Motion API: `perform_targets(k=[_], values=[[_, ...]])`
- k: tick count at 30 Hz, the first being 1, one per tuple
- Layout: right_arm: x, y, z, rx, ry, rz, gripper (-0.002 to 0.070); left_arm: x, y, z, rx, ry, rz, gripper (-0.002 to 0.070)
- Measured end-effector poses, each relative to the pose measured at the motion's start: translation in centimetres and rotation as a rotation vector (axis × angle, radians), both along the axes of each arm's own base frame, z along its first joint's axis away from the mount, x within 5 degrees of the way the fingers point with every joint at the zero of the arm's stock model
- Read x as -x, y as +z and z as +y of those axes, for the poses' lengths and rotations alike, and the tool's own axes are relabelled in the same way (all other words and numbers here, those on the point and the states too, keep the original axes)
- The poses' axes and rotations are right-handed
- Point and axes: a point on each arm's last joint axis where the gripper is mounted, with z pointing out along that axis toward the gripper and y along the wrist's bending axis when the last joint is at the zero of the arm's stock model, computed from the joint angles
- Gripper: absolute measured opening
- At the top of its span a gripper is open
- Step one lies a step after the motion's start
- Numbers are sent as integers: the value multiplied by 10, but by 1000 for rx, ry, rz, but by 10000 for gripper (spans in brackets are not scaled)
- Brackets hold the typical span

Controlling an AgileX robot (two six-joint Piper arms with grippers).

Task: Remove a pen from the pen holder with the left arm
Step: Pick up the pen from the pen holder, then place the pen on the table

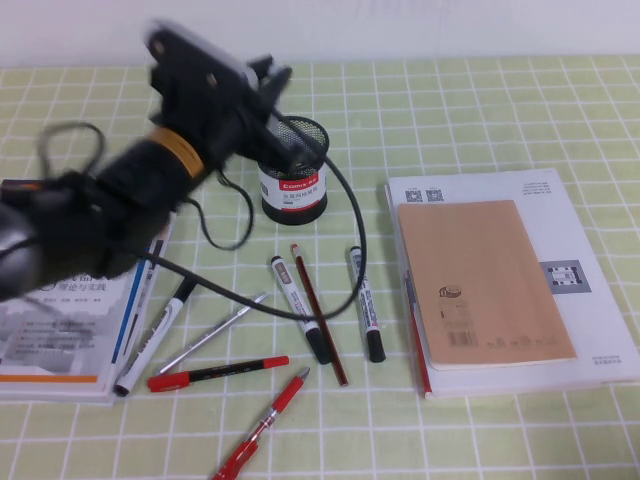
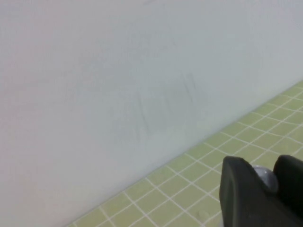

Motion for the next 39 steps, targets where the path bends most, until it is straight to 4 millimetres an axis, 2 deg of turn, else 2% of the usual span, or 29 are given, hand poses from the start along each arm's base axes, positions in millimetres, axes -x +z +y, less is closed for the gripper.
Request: perform_targets(k=[4,9,11,14,17,20,24,28,35,39], values=[[0,0,0,0,0,0,-13,22,44,15,15,54,44,95],[0,0,0,0,0,0,-13,64,99,43,68,141,118,94],[0,0,0,0,0,0,-13,81,111,54,75,184,167,94],[0,0,0,0,0,0,-13,98,119,67,60,243,247,94],[0,0,0,0,0,0,-13,102,117,73,30,298,343,92],[0,0,0,0,0,0,-13,103,107,78,-31,366,499,92],[0,0,0,0,0,0,-12,101,81,78,-127,420,708,92],[0,0,0,0,0,0,-13,96,60,71,-188,392,834,92],[0,0,0,0,0,0,-13,73,26,58,-292,374,995,92],[0,0,0,0,0,0,-13,52,16,50,-332,375,1037,92]])
